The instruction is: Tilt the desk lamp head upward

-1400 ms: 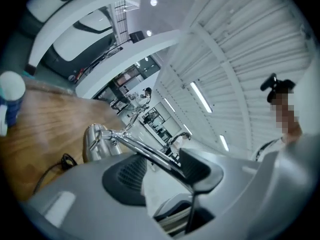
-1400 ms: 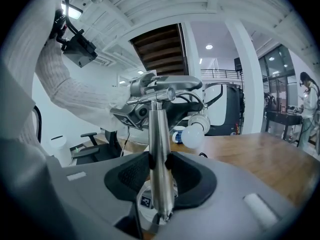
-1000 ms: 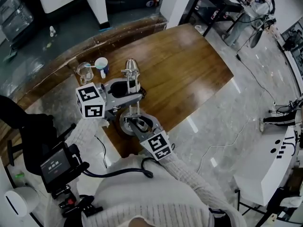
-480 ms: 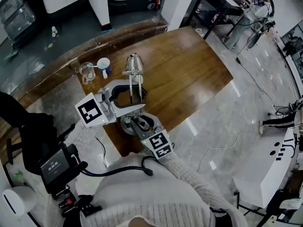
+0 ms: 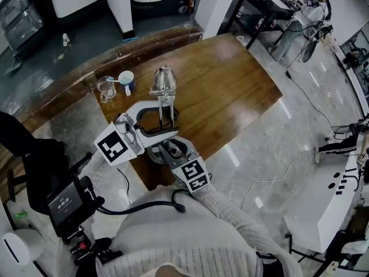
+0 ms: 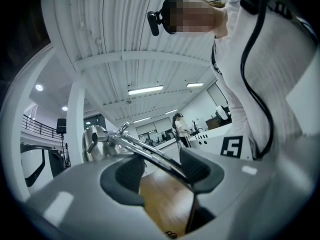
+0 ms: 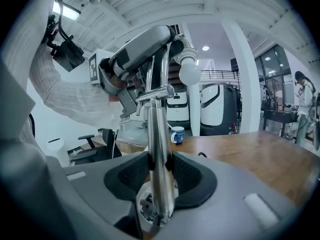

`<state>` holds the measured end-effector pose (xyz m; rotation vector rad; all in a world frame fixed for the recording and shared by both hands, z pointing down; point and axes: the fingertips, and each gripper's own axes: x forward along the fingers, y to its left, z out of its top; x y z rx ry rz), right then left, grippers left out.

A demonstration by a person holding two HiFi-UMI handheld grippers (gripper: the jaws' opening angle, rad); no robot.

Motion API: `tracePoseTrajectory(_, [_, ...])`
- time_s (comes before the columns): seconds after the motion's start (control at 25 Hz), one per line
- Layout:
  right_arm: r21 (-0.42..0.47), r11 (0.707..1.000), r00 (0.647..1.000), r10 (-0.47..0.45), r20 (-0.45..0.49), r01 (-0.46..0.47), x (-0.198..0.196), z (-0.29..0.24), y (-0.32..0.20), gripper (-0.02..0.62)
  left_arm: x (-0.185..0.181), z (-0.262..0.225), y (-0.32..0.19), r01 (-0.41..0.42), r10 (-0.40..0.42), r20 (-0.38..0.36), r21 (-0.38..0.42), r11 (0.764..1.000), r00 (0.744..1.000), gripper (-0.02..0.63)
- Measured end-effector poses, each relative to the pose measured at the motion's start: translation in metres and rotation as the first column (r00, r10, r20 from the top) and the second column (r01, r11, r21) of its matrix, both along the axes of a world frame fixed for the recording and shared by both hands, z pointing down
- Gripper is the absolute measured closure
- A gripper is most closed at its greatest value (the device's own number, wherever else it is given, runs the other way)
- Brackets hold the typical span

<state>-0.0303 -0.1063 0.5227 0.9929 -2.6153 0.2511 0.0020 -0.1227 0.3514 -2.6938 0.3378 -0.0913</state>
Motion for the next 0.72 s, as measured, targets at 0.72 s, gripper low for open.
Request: tracePoseTrajectory(0.72, [-0.005, 1.0, 1.0, 0.002, 0.007, -0.001, -0.009, -0.004, 0.02, 0.456, -0.005, -0.009, 0.031, 0.012, -0.011, -0.005, 0.074, 0.997, 1.0, 0.393])
